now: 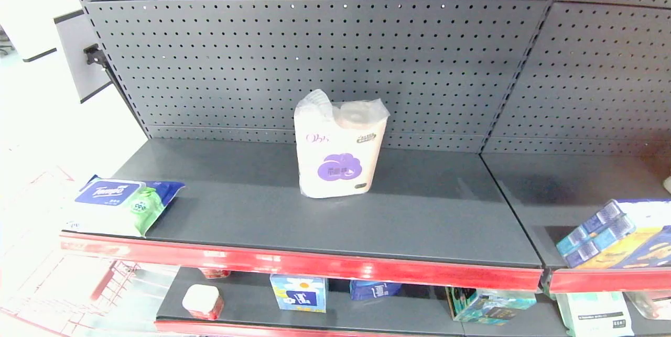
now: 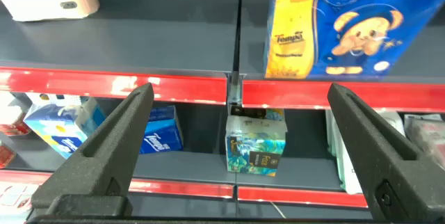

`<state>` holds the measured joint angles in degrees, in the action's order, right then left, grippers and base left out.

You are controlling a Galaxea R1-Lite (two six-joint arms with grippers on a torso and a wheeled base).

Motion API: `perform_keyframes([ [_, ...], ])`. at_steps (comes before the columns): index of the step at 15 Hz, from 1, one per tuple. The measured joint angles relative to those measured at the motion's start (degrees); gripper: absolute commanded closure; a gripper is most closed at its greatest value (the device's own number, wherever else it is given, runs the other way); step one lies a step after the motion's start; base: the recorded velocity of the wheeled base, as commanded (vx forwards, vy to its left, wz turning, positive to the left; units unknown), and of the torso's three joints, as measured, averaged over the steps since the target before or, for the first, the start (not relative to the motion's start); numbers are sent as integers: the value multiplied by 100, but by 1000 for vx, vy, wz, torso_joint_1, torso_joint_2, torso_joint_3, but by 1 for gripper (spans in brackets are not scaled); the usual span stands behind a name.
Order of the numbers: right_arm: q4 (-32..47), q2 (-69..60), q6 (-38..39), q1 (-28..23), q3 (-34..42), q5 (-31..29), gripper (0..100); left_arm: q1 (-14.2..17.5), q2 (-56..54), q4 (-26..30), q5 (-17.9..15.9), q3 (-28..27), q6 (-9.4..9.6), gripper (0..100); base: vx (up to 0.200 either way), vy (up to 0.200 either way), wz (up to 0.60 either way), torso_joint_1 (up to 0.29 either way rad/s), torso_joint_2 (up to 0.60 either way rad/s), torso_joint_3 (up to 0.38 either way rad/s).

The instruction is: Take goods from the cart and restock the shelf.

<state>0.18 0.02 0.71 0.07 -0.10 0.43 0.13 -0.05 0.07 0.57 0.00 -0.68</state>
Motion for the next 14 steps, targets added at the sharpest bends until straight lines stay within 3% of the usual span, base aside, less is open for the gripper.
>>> perform_keyframes([
  [14,0,0,-46,0,0,17,0,2,0,2,-6,0,-5,0,0,0,0,0,0,0],
])
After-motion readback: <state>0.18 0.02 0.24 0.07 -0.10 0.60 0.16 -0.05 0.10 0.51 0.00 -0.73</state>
